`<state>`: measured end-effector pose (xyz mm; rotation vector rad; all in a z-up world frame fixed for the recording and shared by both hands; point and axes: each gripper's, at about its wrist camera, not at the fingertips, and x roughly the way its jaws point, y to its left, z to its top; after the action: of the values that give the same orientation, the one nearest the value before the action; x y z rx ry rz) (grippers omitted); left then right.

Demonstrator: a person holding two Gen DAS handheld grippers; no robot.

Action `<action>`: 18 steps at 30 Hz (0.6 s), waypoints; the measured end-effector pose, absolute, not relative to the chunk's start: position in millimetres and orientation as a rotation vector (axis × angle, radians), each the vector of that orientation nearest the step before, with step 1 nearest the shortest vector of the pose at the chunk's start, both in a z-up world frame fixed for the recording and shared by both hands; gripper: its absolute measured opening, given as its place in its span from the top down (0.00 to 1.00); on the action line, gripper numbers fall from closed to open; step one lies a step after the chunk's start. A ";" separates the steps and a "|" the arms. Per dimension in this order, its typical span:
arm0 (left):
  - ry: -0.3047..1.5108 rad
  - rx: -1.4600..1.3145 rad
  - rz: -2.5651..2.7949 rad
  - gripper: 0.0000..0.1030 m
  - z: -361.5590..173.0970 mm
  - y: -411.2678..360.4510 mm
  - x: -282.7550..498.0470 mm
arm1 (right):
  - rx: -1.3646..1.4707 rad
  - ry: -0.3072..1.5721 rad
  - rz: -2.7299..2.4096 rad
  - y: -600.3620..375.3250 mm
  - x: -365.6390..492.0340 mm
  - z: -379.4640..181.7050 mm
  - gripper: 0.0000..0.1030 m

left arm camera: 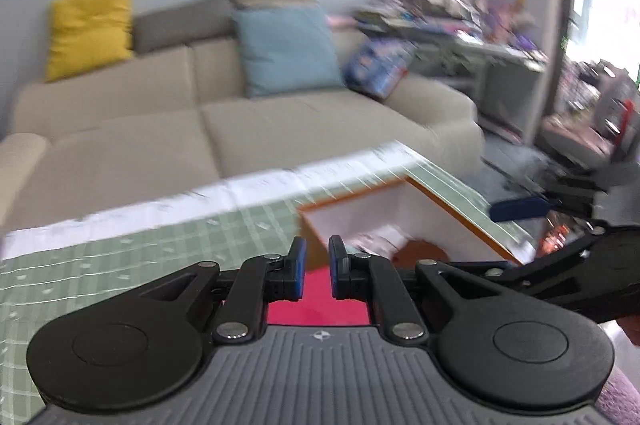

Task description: Organize soft objects

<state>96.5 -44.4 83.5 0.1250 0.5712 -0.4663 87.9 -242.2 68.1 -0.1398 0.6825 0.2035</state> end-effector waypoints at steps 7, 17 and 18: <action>0.450 0.006 -0.316 0.87 87.8 -1.6 67.1 | -0.007 0.550 0.192 -223.3 68.2 76.9 0.21; 0.508 0.074 -0.161 0.48 25.7 3.1 44.0 | -0.047 0.533 0.023 -207.1 44.5 19.7 0.04; 0.510 0.086 -0.167 0.43 20.7 4.2 42.2 | -0.040 0.538 0.001 -208.4 41.6 11.1 0.04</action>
<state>42.2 4.2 20.7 0.0860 0.5101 -0.1666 41.6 -208.4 11.1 -0.0404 0.5383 0.0014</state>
